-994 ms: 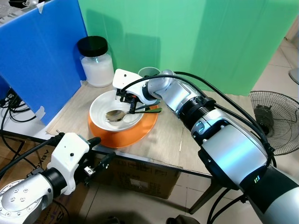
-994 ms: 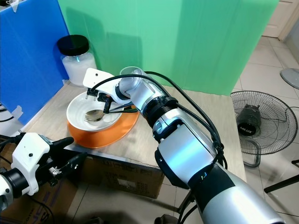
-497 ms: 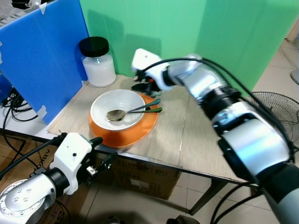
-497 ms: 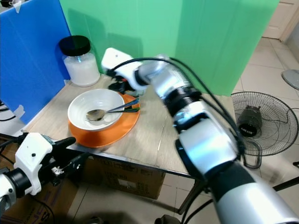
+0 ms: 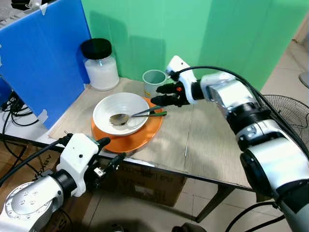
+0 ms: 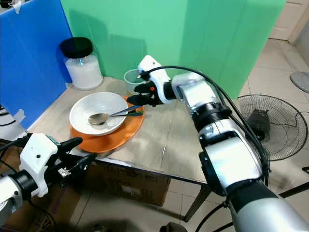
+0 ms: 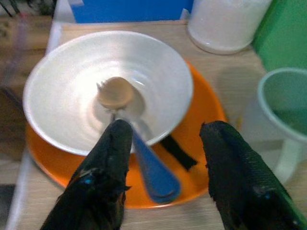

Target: Setting the table

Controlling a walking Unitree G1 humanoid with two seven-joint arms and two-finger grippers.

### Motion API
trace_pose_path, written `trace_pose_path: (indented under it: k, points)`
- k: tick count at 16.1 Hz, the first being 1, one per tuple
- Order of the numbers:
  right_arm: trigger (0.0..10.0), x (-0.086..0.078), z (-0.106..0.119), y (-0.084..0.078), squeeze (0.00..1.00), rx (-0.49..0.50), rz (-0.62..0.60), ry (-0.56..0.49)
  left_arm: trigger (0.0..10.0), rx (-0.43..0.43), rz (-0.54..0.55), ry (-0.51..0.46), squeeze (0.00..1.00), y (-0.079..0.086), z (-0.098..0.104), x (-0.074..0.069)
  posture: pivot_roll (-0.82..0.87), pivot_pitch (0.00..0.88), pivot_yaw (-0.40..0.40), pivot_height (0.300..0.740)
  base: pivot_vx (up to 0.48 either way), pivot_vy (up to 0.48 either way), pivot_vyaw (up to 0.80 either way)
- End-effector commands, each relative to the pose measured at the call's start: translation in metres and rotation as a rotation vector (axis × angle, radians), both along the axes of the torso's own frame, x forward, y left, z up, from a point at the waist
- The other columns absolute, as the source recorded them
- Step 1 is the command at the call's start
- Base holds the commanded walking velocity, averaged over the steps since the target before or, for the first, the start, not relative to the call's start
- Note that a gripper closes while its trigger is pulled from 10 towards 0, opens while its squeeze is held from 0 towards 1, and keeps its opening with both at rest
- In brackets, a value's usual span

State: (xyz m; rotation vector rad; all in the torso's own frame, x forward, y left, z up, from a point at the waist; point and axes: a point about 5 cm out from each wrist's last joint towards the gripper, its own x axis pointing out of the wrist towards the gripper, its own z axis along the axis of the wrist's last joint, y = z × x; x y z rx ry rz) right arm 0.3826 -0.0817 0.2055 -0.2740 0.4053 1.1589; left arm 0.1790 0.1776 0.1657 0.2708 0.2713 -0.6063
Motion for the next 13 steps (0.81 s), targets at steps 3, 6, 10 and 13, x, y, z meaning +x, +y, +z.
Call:
trace_pose_path:
  k: [3,6,10,13]
  points:
    - [10.0,-0.002,-0.005,-0.007,0.00,0.106,-0.083,0.117,10.0,-0.005,0.004,0.009,0.00,0.000,-0.003,0.000,-0.02,0.025,-0.004,0.740,0.000,0.000,0.00]
    - [10.0,-0.001,-0.015,-0.011,0.00,0.202,-0.229,0.254,10.0,-0.007,0.009,0.011,0.00,0.000,-0.004,0.000,-0.02,0.022,-0.007,0.740,0.000,0.000,0.00]
    - [9.7,-0.010,-0.025,-0.009,0.00,0.275,-0.249,0.416,10.0,-0.017,0.005,0.012,0.00,-0.002,-0.005,-0.001,-0.02,0.012,-0.011,0.740,0.000,0.000,0.00]
    - [8.3,-0.014,-0.033,-0.007,0.00,0.287,-0.265,0.469,10.0,-0.015,0.005,0.012,0.00,-0.001,-0.005,-0.001,-0.02,0.005,-0.009,0.740,0.000,0.000,0.00]
